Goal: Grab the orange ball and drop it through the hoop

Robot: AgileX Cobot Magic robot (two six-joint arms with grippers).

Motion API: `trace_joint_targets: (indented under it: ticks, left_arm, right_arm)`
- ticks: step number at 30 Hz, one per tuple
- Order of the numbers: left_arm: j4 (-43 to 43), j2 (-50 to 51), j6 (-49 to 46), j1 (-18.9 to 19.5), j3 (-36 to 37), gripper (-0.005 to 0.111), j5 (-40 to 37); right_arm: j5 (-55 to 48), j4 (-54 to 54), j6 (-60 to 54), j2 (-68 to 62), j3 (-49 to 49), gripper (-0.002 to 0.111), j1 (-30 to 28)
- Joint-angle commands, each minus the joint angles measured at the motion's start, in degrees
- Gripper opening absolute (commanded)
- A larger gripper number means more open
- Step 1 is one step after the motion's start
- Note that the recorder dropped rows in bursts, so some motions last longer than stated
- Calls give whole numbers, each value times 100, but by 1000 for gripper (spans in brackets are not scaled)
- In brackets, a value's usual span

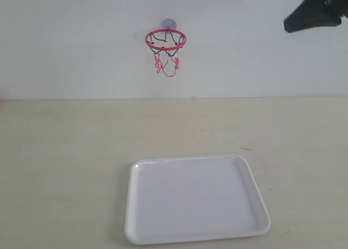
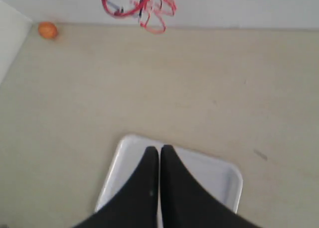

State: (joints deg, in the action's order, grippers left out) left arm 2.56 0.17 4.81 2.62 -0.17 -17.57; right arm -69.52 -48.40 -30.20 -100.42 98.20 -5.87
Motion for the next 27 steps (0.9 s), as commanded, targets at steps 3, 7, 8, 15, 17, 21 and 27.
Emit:
trace_joint_targets:
  ticks: [3,7,8,15,17,21,27]
  left_arm:
    - [-40,-17,3,13,17,4,-1]
    - [-40,-17,3,13,17,4,-1]
    - [-40,-17,3,13,17,4,-1]
    - [-40,-17,3,13,17,4,-1]
    - [-40,-17,3,13,17,4,-1]
    - [-40,-17,3,13,17,4,-1]
    - [-40,-17,3,13,17,4,-1]
  right_arm:
    - [-44,-488,-313,1781,-3239,0,-32]
    - [-44,-500,-313,2209,-4141,0,-32]
    - [-44,-500,-313,2268,-4302,0,-32]
    - [-44,-488,-313,2314,-4672,0,-32]
    - [-44,-488,-313,2314,-4672,0,-32]
    - [-44,-423,-337,2306,-4672,0,-32]
    - [775,-428,-430,2792,-4690,0,-32]
